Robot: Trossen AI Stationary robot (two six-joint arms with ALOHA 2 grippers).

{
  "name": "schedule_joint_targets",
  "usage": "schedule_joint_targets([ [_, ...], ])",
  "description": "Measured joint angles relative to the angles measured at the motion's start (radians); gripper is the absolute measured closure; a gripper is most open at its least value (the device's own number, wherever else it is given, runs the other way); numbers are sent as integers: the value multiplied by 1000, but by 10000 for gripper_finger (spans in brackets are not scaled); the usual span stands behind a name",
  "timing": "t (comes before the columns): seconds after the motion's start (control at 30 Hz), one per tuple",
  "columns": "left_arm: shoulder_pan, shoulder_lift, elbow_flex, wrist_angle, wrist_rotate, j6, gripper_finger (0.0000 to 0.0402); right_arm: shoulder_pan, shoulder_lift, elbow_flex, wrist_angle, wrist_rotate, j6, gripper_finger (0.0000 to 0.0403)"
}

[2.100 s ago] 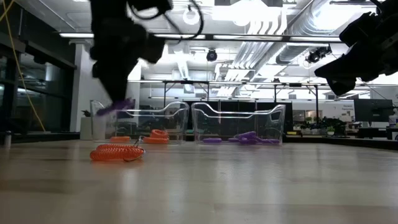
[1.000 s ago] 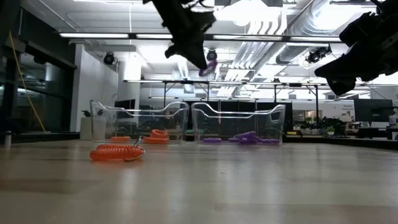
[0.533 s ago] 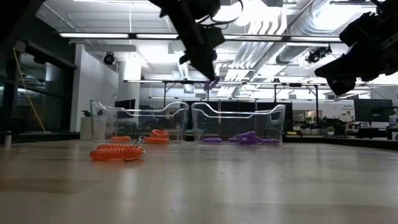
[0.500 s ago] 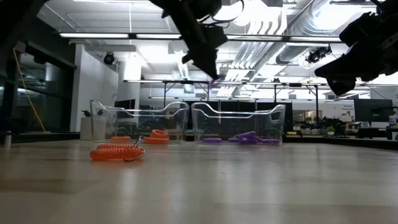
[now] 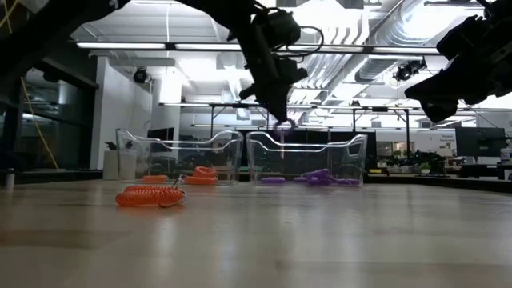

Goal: Sort spring keychains
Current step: Put the violet spring keychain into the right bin, then put the top orange spring keychain into the left bin

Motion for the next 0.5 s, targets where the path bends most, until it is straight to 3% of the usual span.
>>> schedule_joint_targets([
  [0.5, -14, 7, 10, 16, 47, -28, 200, 0, 0, 0, 0, 0, 0, 402],
])
